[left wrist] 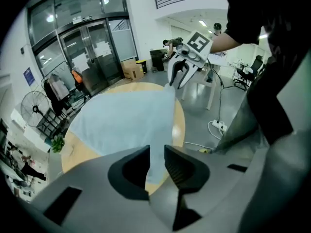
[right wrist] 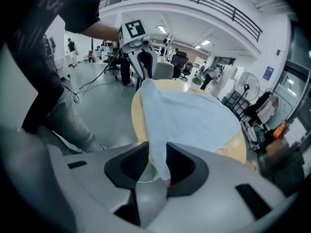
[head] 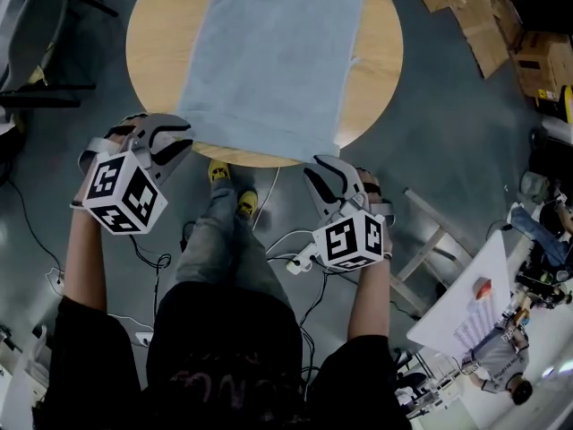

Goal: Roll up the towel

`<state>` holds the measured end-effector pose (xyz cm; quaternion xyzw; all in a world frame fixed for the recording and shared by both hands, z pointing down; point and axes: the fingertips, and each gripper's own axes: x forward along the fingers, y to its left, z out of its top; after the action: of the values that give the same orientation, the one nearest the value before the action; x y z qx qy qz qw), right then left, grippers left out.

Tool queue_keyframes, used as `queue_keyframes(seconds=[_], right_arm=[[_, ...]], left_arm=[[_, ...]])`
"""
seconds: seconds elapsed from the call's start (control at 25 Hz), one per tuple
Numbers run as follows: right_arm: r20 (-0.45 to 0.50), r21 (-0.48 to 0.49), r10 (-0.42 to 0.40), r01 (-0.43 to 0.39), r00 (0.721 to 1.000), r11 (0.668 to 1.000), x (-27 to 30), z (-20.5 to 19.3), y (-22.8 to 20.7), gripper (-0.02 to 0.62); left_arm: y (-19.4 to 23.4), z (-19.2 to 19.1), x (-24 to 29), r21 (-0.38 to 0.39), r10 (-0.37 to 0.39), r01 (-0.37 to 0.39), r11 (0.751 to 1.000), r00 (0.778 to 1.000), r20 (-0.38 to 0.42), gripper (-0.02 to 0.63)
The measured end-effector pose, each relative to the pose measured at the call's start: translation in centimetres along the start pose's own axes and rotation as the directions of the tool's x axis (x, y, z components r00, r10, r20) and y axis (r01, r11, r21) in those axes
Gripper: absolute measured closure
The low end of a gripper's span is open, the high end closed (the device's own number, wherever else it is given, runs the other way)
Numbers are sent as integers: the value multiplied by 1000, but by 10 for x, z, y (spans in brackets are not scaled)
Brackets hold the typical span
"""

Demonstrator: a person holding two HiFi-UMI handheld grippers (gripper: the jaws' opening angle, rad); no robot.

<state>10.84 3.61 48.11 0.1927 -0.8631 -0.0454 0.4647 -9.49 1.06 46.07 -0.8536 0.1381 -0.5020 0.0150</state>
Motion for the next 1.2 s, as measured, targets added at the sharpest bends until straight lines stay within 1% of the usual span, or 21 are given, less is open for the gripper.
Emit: queue_keyframes(seconds=[0.08,0.12,0.16,0.2,0.28,0.32,0.4,0.44,0.52,0.6,0.8,0.96,1.04,1.2], right_arm=[[-26,-60,-38,36,999,998,12,-3,-2,472],[-43,-85,-44,40,998,996,19,-4,-3,468],[-63,-103,-39,32,997,994,26,-5,-3,461],[-84,-117,-31,21,996,993,32,-7,-4,453],[-108,-129,-26,12,994,992,40,-10,-8,465],[-111,-125,-24,10,994,992,43,-10,-11,468],[-111,-106,-1,-11,994,994,47,-10,-13,481],[-112,-90,20,-30,993,995,48,-10,-13,500],[-116,-47,68,-74,991,996,48,-10,-10,531],[-118,-15,106,-108,987,994,45,-9,-8,543],[-125,6,186,-186,975,982,37,-8,10,549],[-129,28,267,-265,955,964,25,-9,35,549],[-124,41,265,-262,956,964,23,-11,36,546],[-120,19,179,-178,976,984,29,-9,11,527]], left_arm=[[-11,2,10,54,17,-16,998,1000,-21,487],[-12,-1,18,78,31,-27,997,998,-45,457],[-13,-4,25,100,44,-36,994,996,-75,413],[-12,-8,33,119,58,-45,992,993,-103,393],[-6,-13,45,142,79,-60,988,987,-138,393],[-4,-15,49,140,76,-55,989,986,-146,394],[-1,-17,52,101,36,-21,995,988,-149,397],[0,-17,53,75,18,-7,997,989,-147,418],[2,-17,52,43,-1,7,999,990,-141,527],[0,-18,49,26,-31,35,999,990,-140,550],[-20,-21,40,6,-109,111,994,983,-149,563],[-47,-23,31,-30,-196,194,981,971,-140,563],[-47,-23,30,-50,-199,195,980,973,-113,561],[-22,-17,31,-74,-138,133,988,988,-70,543]])
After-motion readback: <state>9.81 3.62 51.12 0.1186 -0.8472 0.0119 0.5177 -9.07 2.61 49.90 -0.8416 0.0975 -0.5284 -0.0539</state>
